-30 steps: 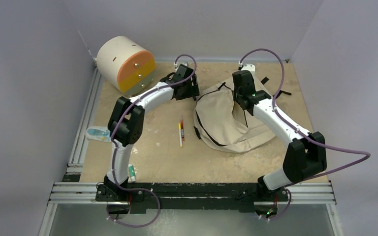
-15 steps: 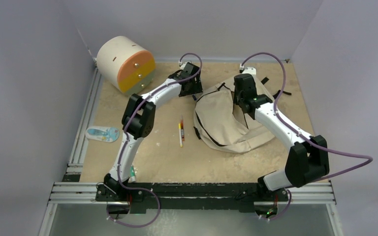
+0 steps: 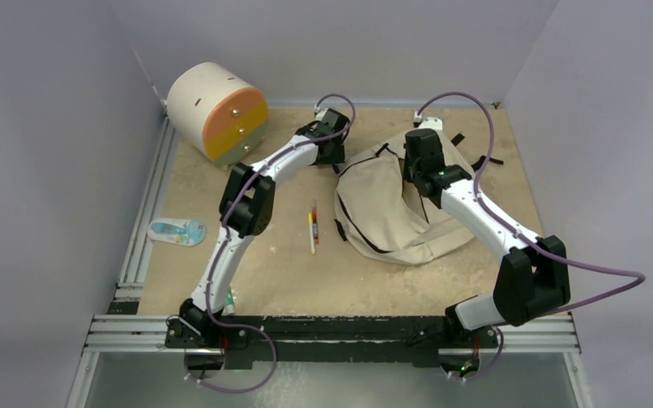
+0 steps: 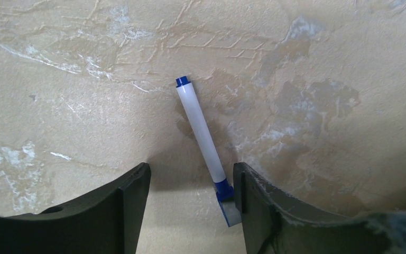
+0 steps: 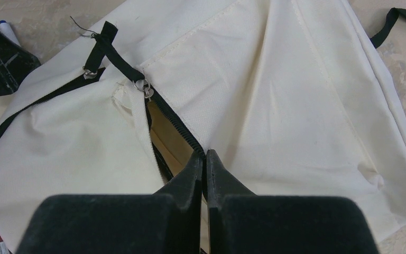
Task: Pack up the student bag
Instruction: Pick up the stationery from the center of the board.
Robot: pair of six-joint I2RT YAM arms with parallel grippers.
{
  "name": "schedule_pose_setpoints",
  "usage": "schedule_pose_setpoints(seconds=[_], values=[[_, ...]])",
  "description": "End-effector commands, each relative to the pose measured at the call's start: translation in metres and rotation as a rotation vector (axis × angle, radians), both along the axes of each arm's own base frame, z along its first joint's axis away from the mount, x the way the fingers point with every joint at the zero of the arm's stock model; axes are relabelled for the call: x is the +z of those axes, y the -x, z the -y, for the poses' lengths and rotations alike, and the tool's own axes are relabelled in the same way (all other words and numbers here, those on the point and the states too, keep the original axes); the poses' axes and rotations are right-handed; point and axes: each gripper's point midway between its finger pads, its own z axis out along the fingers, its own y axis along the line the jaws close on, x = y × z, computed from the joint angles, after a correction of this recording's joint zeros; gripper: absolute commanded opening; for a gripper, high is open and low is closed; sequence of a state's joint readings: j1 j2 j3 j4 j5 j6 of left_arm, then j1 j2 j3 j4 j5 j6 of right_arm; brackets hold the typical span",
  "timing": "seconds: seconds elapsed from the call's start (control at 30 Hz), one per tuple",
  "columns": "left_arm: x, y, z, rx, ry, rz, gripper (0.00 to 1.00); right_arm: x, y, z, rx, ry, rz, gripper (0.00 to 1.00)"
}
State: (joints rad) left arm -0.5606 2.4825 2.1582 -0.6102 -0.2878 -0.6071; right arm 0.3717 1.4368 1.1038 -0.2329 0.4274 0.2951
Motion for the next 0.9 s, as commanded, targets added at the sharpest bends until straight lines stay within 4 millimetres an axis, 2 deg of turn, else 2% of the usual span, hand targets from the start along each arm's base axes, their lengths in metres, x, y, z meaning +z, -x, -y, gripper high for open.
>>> schedule_pose_setpoints(seconds=[0.0,0.3,0.33,0.6,0.7,0.87], values=[[-0.003,-0.003,-0.011,-0.042,-0.089,0.0,0.54,0.017,-0.002,0.0,-0.007,-0.032,0.06,0.0],[-0.019,0.024,-0.045,-0.056,-0.234,-0.072,0.36,0.014,-0.004,-0.005,0.005,-0.052,0.058,0.0],[-0.015,0.026,-0.047,-0.057,-0.231,-0.068,0.35,0.015,-0.005,-0.006,0.005,-0.054,0.06,0.0],[-0.015,0.029,-0.037,-0.153,-0.098,-0.075,0.28,0.016,-0.003,-0.006,0.01,-0.058,0.057,0.0],[-0.021,0.024,-0.032,-0.194,-0.087,-0.08,0.29,0.018,-0.003,-0.006,0.013,-0.059,0.059,0.0],[-0.031,0.015,-0.035,-0.2,-0.104,-0.1,0.38,0.019,-0.001,-0.006,0.014,-0.056,0.059,0.0]])
